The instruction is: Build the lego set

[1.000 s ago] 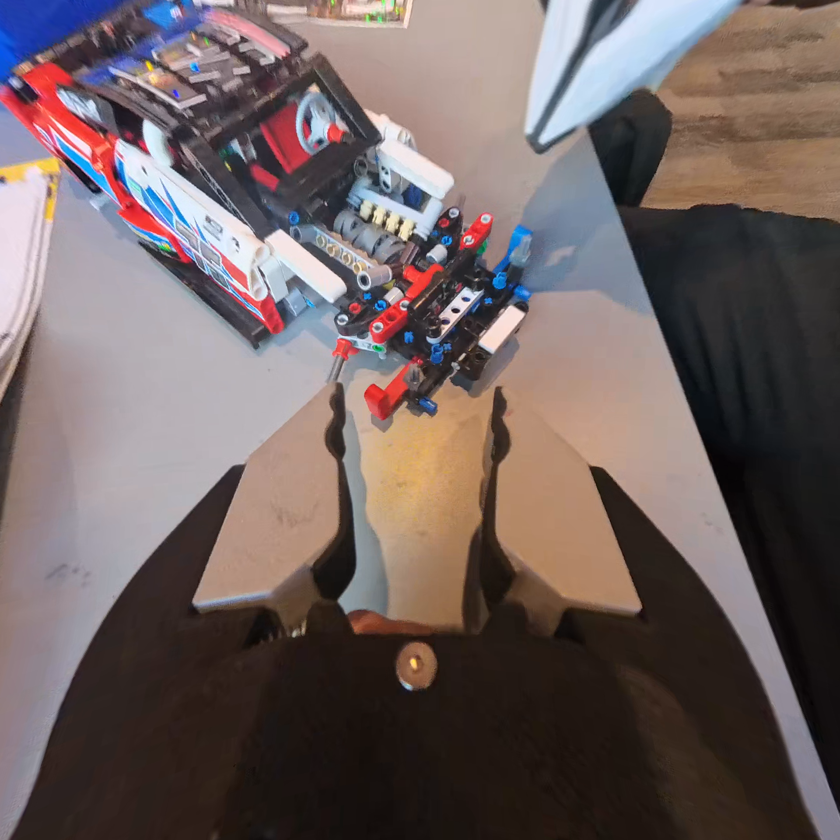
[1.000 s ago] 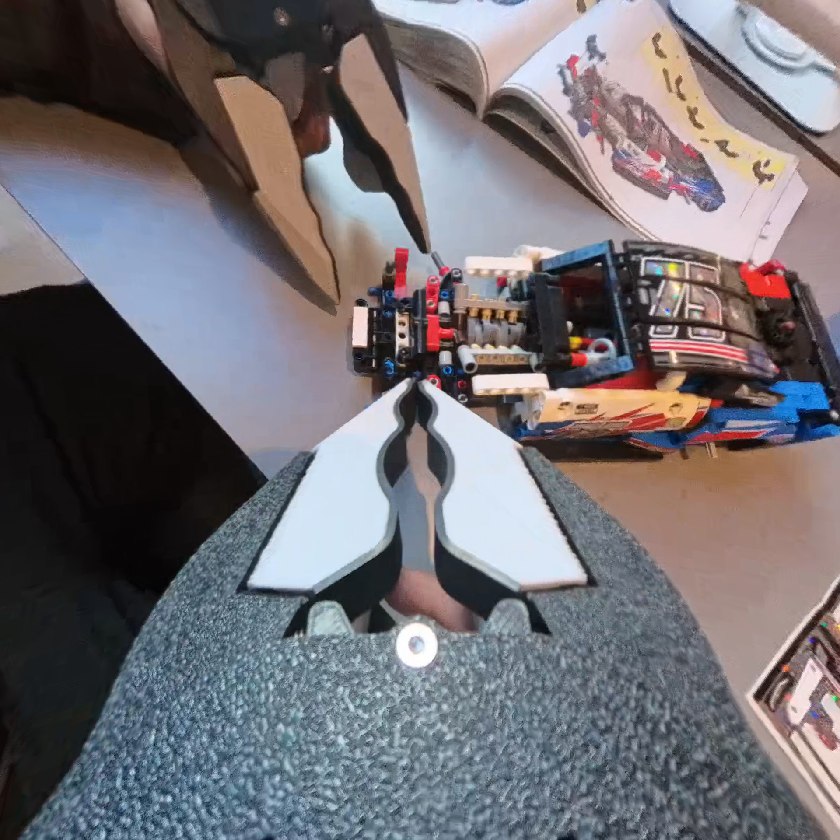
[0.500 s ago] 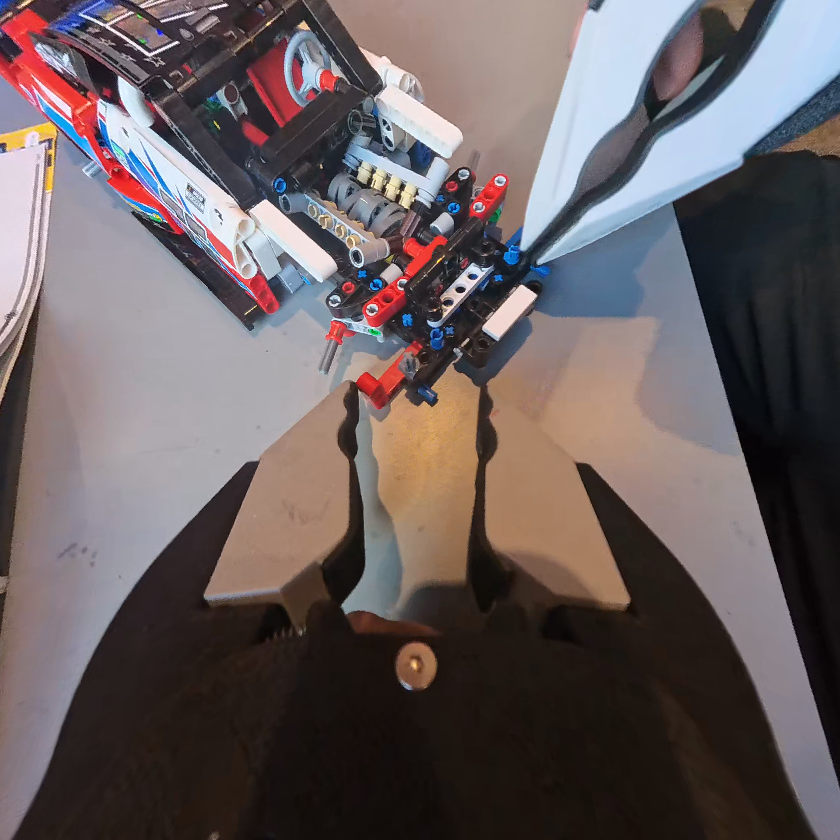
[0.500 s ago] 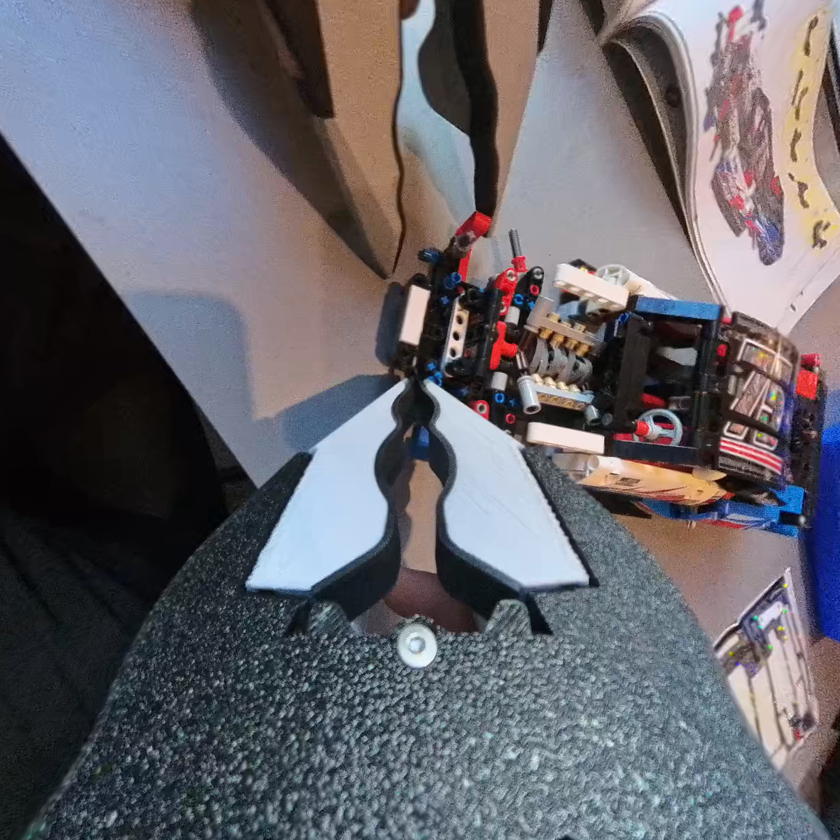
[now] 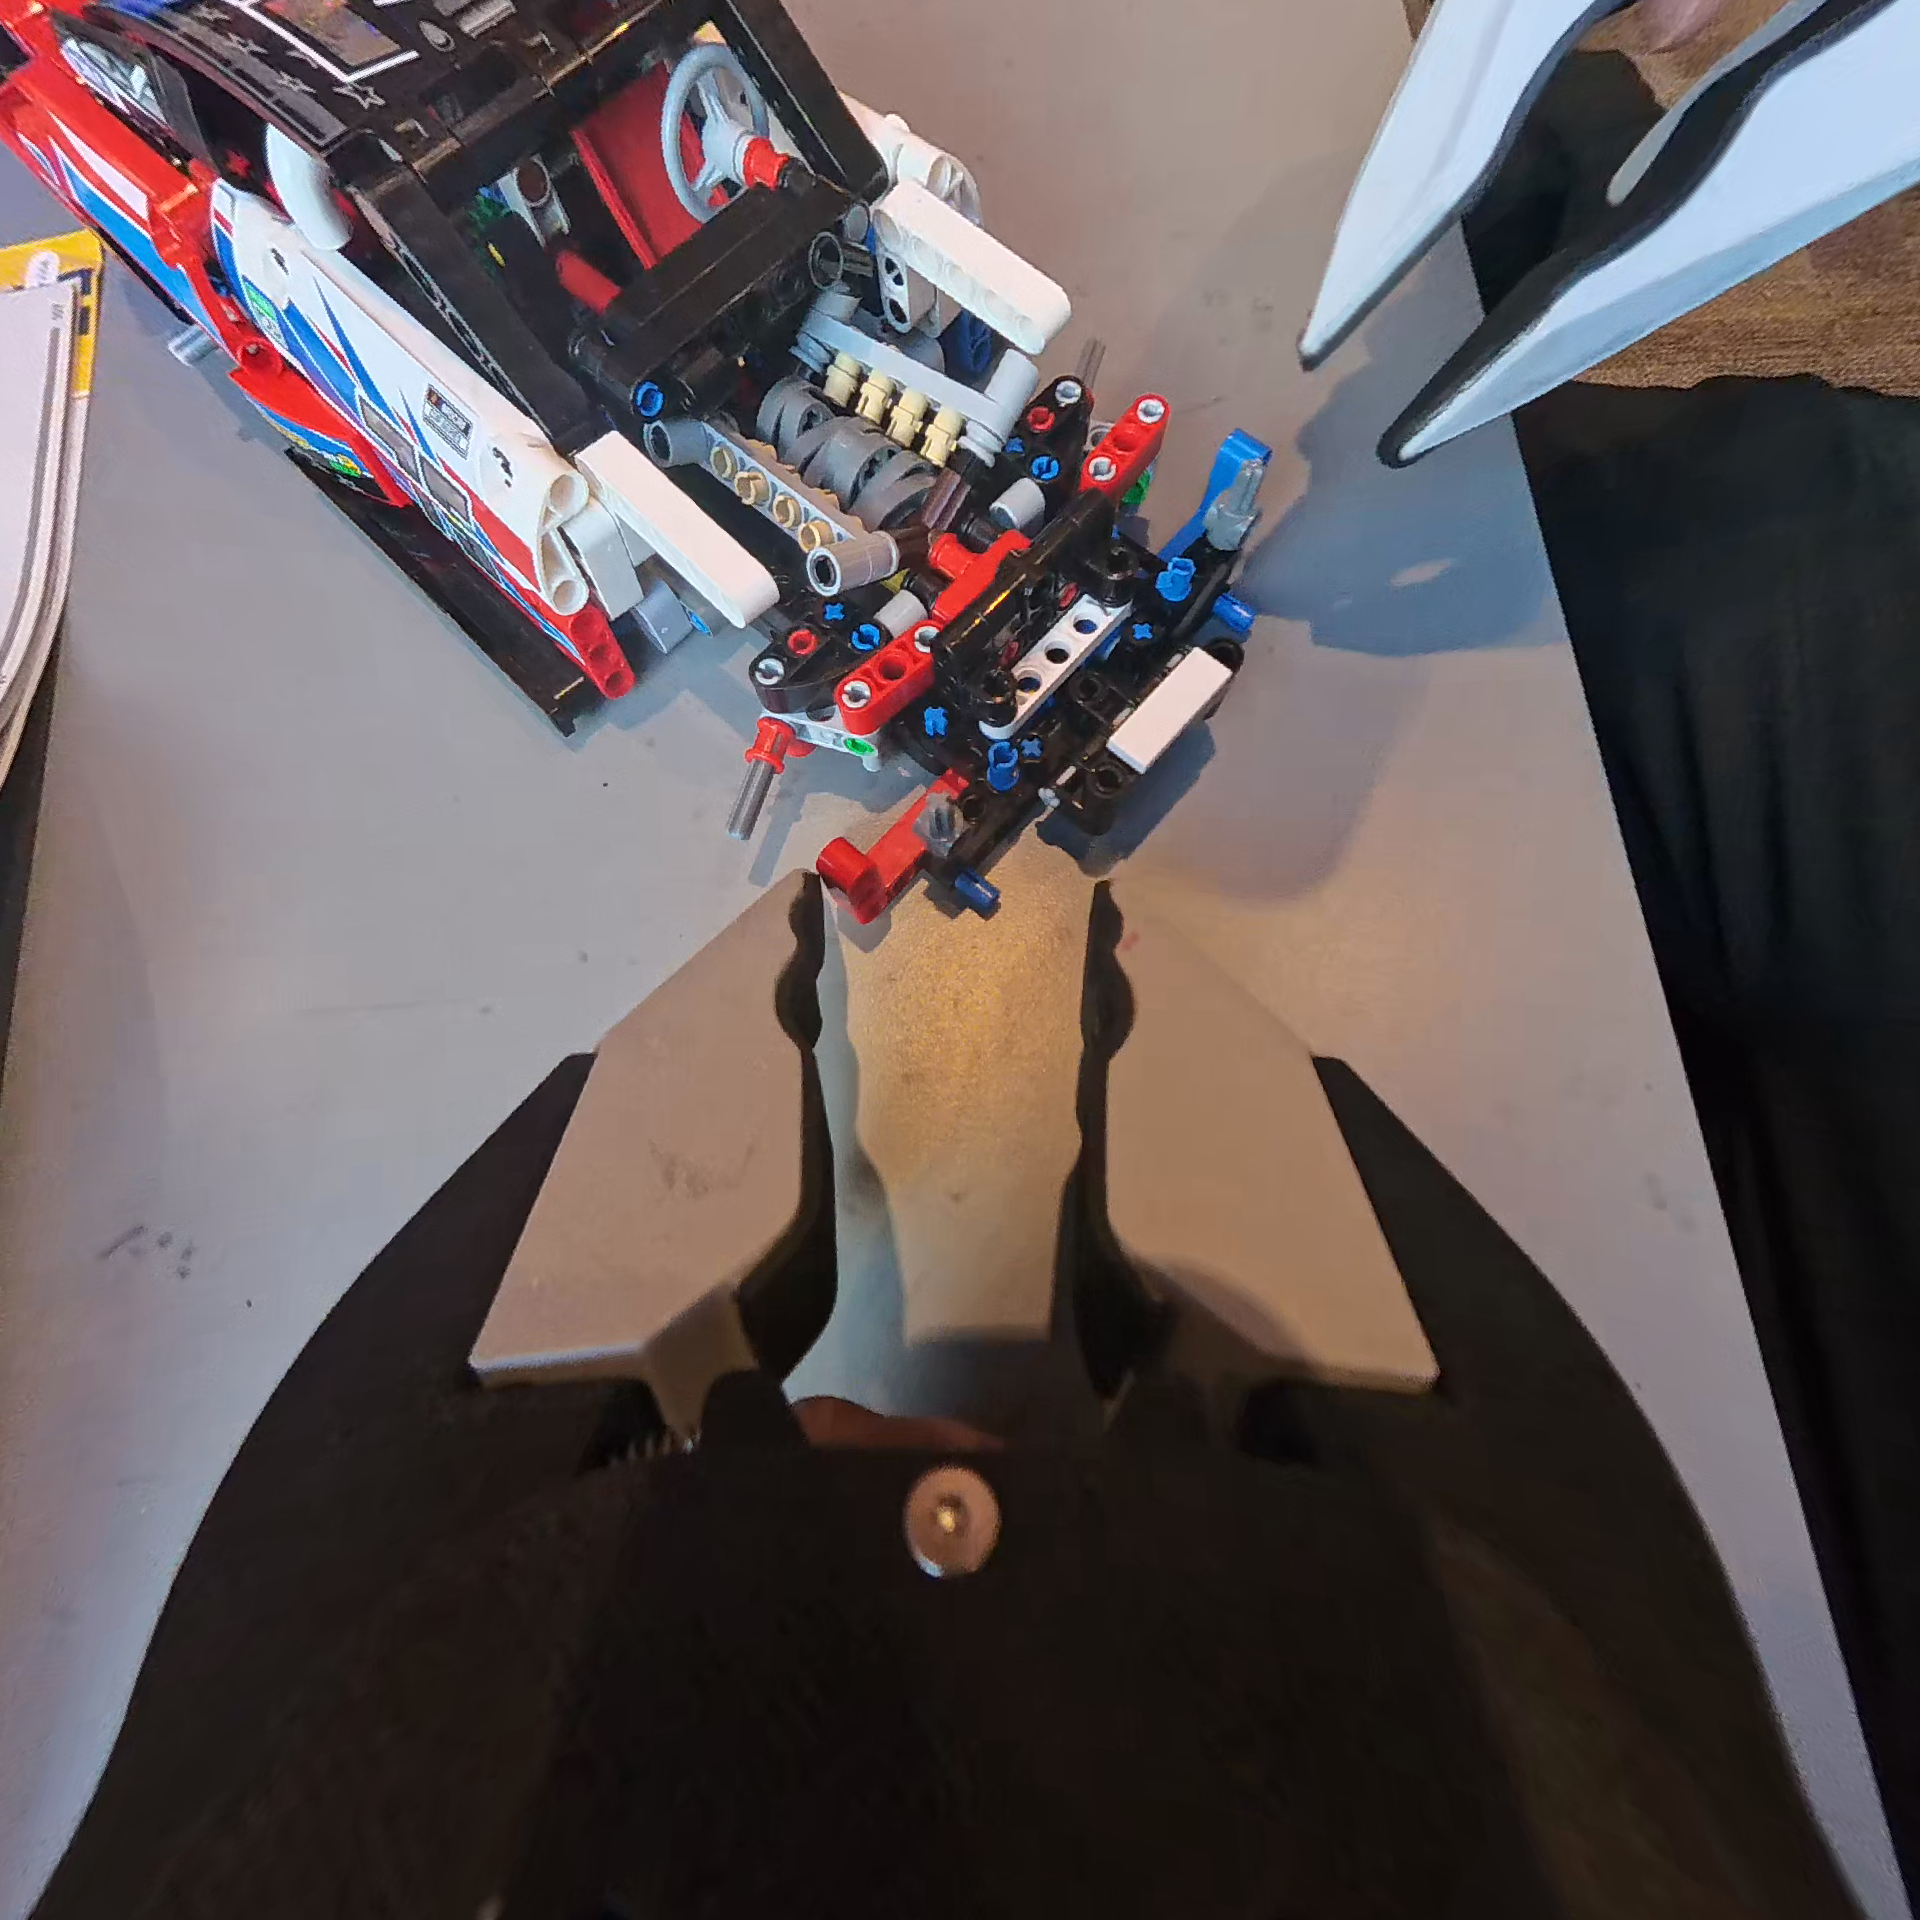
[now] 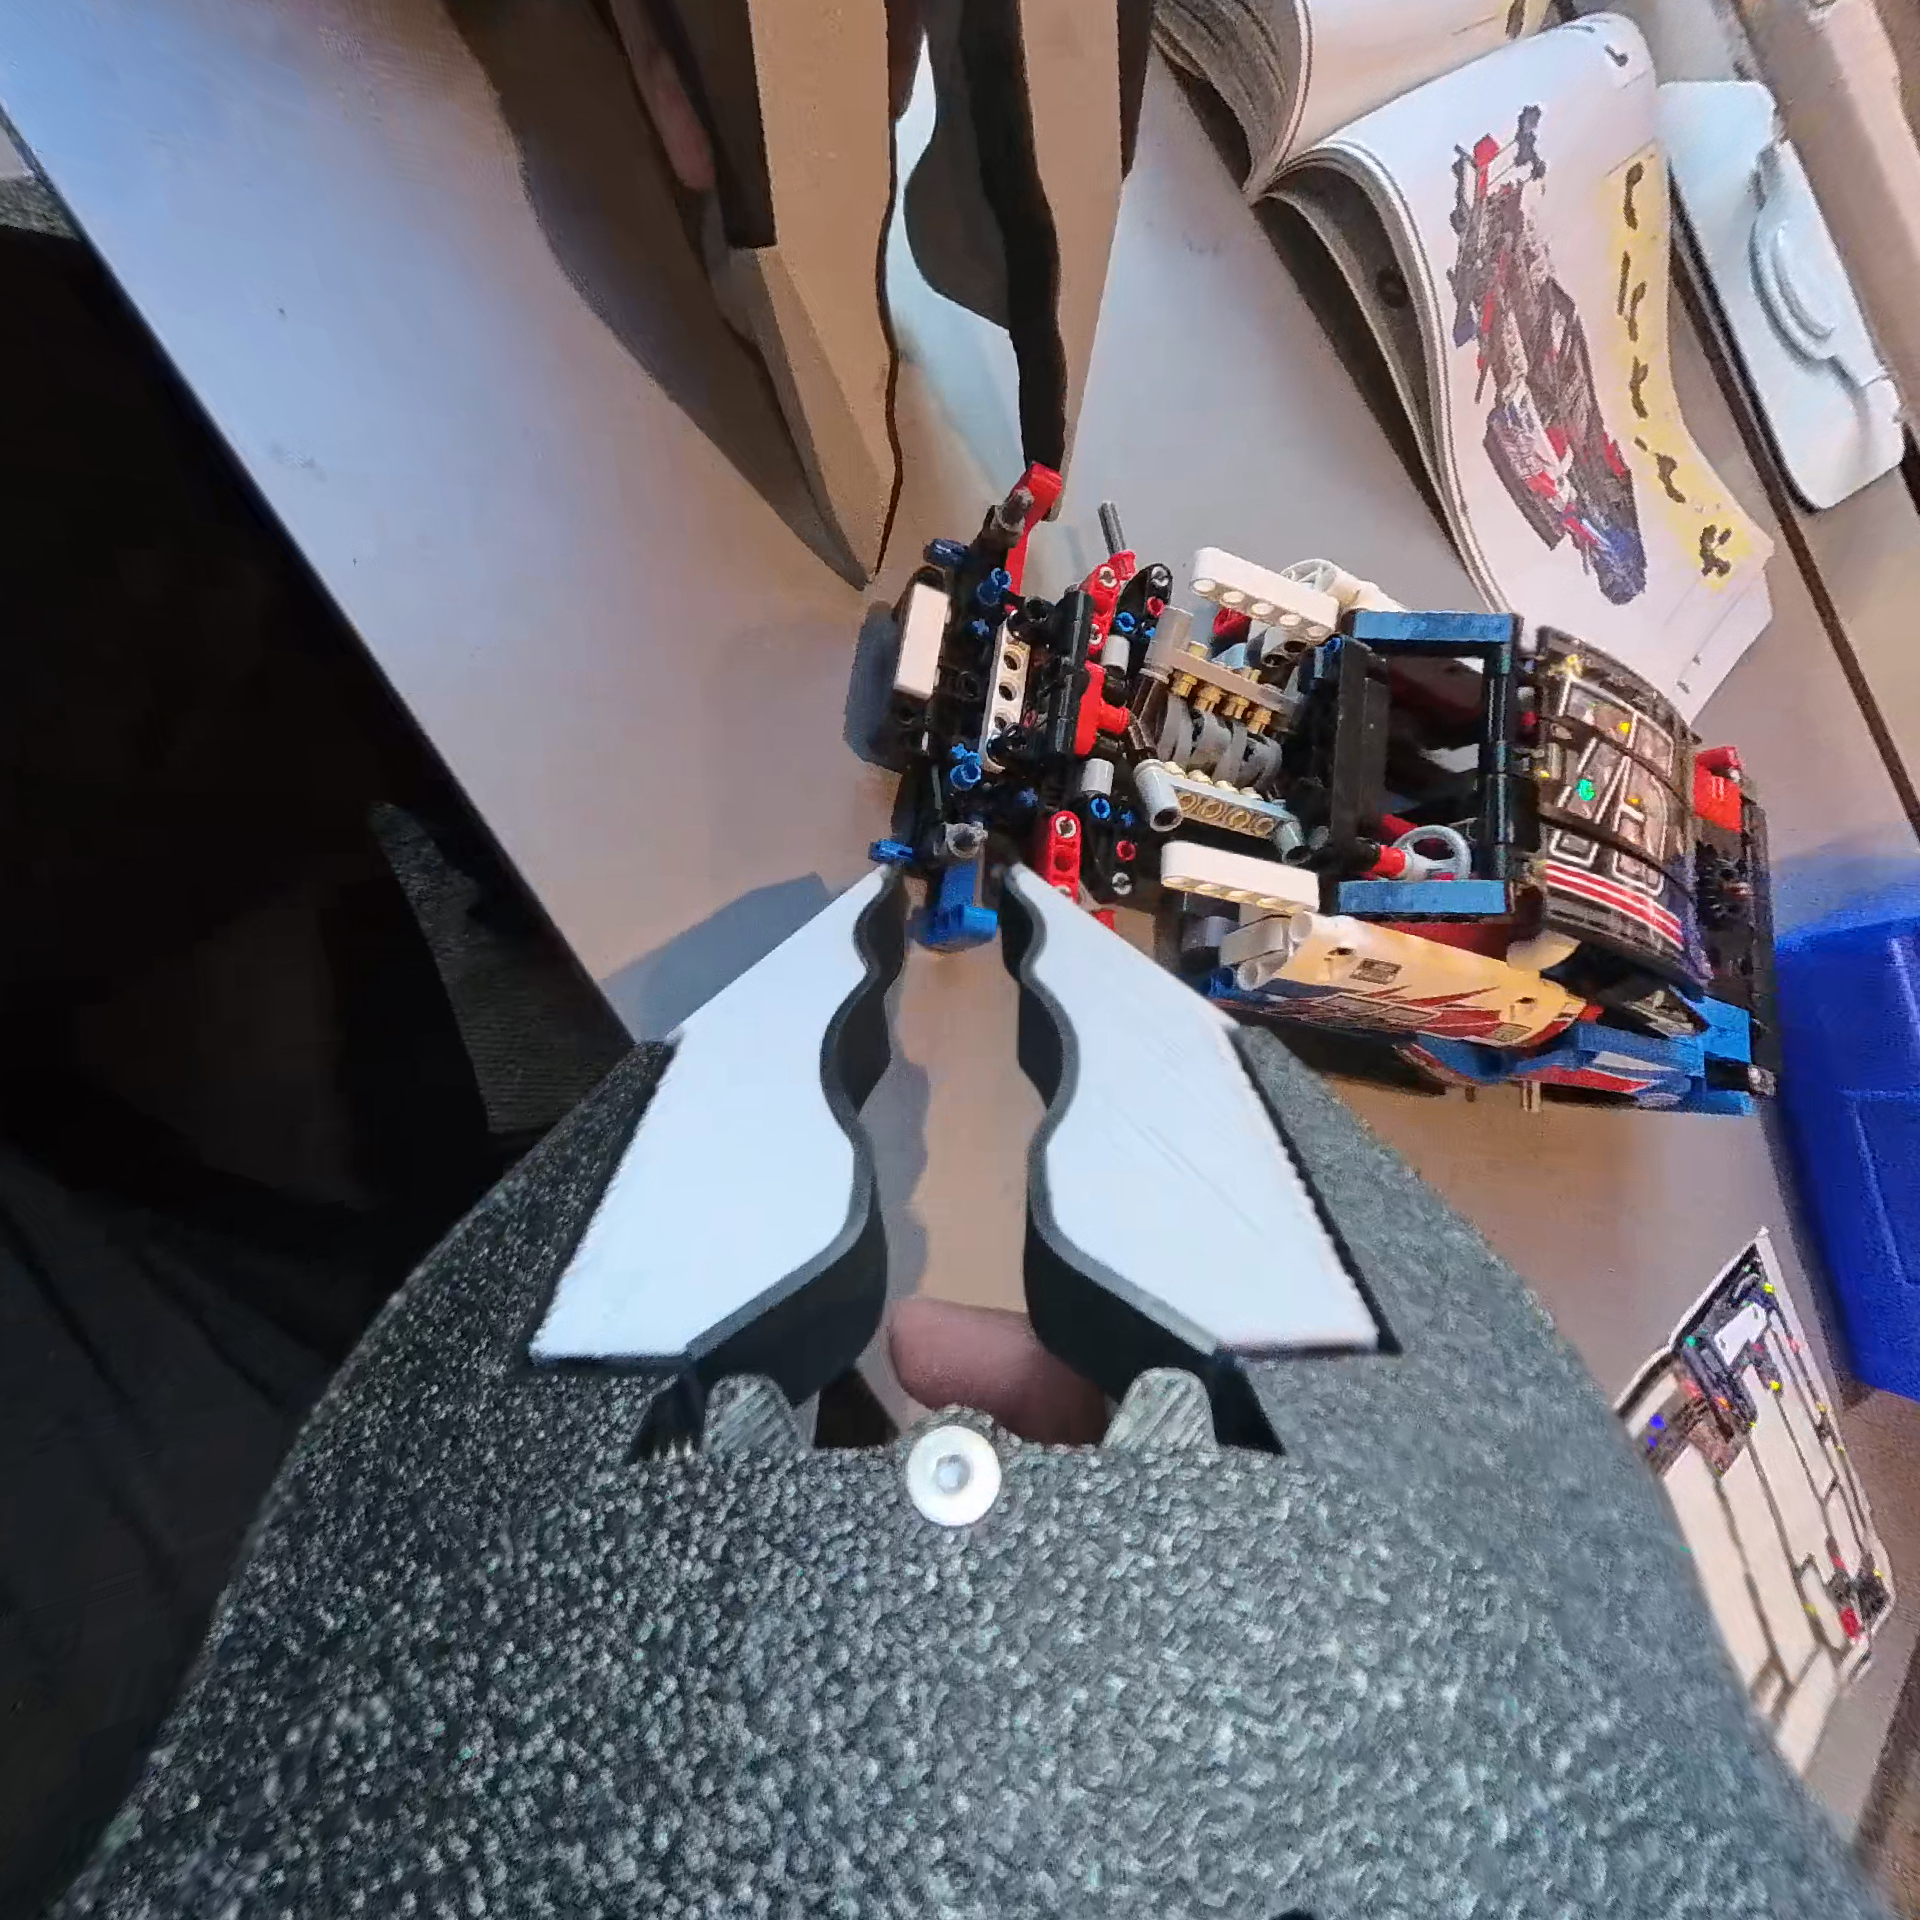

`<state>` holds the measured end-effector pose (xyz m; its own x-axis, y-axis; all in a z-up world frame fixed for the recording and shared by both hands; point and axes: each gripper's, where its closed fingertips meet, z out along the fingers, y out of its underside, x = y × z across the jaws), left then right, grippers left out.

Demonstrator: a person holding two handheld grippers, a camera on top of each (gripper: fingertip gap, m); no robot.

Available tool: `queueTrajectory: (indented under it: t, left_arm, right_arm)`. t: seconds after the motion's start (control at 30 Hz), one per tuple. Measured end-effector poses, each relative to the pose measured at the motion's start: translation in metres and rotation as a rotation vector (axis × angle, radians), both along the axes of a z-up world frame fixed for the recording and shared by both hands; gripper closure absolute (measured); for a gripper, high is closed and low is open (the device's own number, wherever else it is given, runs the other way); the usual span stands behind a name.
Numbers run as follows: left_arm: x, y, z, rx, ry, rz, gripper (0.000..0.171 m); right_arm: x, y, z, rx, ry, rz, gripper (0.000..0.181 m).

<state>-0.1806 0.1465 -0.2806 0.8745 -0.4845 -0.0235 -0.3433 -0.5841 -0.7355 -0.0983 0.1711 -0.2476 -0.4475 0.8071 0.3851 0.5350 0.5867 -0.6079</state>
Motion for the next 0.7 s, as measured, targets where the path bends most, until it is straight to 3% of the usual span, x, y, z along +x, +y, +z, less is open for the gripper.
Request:
queueTrajectory:
  t: [0.17,0.27,0.37,0.47,0.53,0.63,0.7]
  left_arm:
    - [0.0,0.0,-0.001,-0.001,0.008,0.001,0.123]
    - [-0.001,0.001,-0.001,-0.001,0.013,0.011,0.124]
    - [-0.002,0.001,-0.001,-0.004,0.012,0.012,0.123]
    - [-0.001,0.001,-0.002,-0.005,0.013,0.018,0.124]
    - [0.0,0.0,-0.002,-0.006,0.012,0.019,0.124]
    - [0.001,-0.002,-0.002,-0.004,0.014,0.015,0.121]
    - [0.002,-0.002,-0.001,-0.006,0.011,0.015,0.12]
  right_arm:
    - [-0.004,0.001,-0.005,-0.082,0.043,-0.067,0.15]
    - [-0.011,0.002,0.004,0.081,0.177,-0.063,0.156]
    - [-0.013,-0.006,0.002,0.285,0.207,0.006,0.156]
    - [-0.014,-0.015,-0.005,0.326,0.205,0.045,0.158]
    - [-0.013,-0.028,0.001,0.109,0.233,0.023,0.16]
    - [-0.012,-0.045,0.036,-0.511,0.279,-0.046,0.152]
    - [-0.009,-0.041,0.065,-0.801,0.347,-0.067,0.152]
